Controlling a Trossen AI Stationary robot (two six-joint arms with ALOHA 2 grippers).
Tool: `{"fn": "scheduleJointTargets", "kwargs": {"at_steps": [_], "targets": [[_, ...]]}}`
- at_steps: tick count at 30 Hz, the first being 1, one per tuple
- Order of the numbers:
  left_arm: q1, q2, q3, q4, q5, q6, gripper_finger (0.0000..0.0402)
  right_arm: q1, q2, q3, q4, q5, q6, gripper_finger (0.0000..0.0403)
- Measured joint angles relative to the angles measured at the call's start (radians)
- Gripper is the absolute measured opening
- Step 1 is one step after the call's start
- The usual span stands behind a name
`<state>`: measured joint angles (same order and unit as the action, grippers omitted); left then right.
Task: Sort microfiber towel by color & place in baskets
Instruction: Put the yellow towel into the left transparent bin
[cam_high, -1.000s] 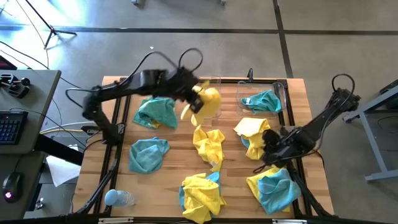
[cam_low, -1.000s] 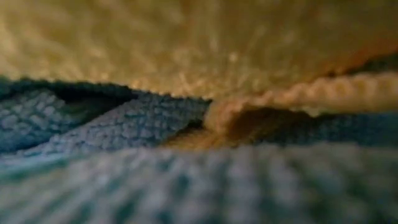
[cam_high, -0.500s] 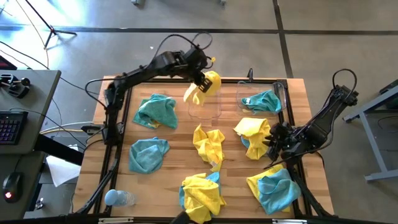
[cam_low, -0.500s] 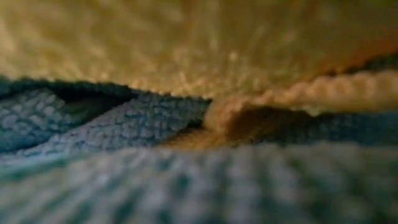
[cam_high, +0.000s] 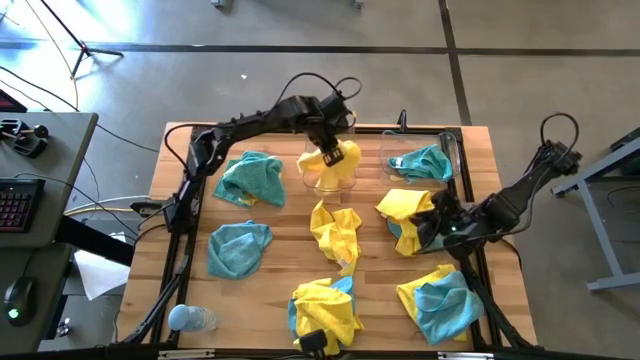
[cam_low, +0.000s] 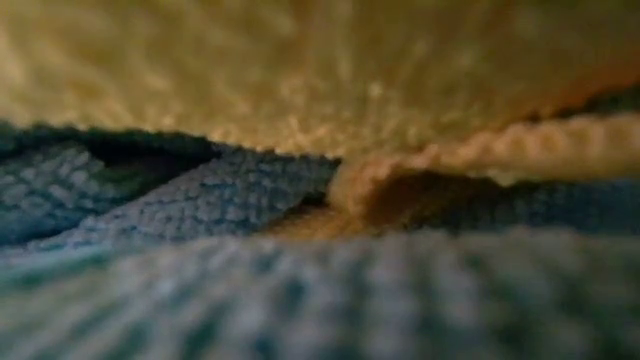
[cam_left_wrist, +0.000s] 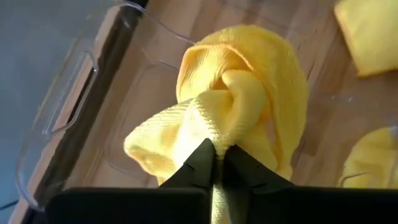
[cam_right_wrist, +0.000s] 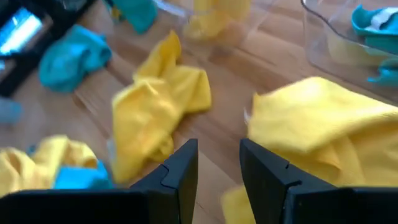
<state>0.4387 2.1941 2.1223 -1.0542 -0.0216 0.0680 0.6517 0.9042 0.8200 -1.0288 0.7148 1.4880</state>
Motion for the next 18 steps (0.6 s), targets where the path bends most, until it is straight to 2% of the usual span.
{"fn": "scheduleJointTargets", "kwargs": {"at_steps": [6, 11, 14, 18], "targets": [[0.020, 0.009, 0.000, -0.016, 0.020, 0.107, 0.0075, -0.078, 0.039, 0.000, 0.105, 0.015, 0.000, 0.0112], [0.035, -0.006, 0.000, -0.045, -0.042, 0.146, 0.0121, -0.135, 0.099, 0.000, 0.194, 0.015, 0.000, 0.0112], [0.041, -0.011, 0.000, -0.059, -0.054, 0.137, 0.0131, -0.162, 0.144, 0.000, 0.253, 0.014, 0.000, 0.0112], [0.033, -0.011, 0.000, -0.064, -0.012, 0.152, 0.0132, -0.183, 0.203, 0.000, 0.330, -0.002, -0.003, 0.0112]]}}
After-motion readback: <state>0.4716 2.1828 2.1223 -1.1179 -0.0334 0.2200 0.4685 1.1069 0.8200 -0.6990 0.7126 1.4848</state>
